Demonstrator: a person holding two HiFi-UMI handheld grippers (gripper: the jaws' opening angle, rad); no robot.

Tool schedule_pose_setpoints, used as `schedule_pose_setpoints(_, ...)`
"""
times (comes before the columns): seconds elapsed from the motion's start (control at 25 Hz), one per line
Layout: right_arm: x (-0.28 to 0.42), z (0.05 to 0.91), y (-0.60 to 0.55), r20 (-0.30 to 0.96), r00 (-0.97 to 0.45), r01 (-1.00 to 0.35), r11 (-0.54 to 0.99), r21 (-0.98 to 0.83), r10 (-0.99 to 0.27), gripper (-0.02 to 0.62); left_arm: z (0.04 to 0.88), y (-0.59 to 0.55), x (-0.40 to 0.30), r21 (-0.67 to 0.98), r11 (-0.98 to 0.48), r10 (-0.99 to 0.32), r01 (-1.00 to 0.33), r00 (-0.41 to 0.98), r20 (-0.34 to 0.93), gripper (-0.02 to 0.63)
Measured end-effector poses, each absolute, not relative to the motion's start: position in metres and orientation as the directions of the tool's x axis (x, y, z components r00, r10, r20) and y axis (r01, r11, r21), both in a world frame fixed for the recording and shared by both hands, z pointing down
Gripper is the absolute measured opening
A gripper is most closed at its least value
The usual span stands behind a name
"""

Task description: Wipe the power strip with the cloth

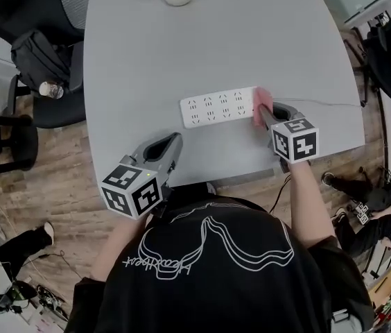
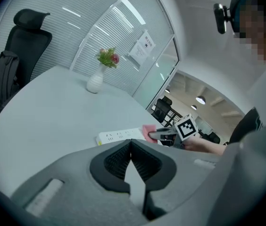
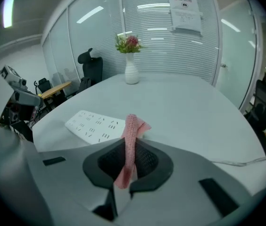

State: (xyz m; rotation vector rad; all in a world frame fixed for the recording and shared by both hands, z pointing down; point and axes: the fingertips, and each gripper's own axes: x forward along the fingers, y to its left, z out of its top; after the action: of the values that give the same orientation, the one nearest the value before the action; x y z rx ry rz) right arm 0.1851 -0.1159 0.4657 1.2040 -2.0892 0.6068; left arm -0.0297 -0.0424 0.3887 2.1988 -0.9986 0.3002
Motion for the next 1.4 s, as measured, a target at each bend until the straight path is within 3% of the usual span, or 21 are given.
schedule_pose_setpoints(0.32,0.161,0.386,-0.081,0.437,-0.558,-0.828,0.514,-0.227,-0.706,0.034,0.338,-0.005,-0.026,0.478,-0.499,-0.626,-0.722,0.682,0.378,0.012)
schedule_pose_setpoints(0.56,0.137,0.307,-0.023,0.218,-0.685,-0.727,0.628,-0.279,-0.695,0.035,0.292,0.033,-0.018,0.435,-0.542,-0.664,-0.719,0.684,0.304,0.012)
schedule_pose_setpoints(0.92,0.120,0.238,0.055,0.145,-0.768,-0.641,0.743,-0.194,-0.624,0.037,0.236,0.080,-0.012,0.371,-0.593,-0.695,-0.715,0.687,0.212,0.012)
schedule_pose_setpoints(1.4,0.130,0.229,0.099,0.099,-0.799,-0.600,0.782,-0.165,-0.593,0.032,0.222,0.111,0.023,0.290,-0.645,-0.680,-0.707,0.704,0.203,0.012)
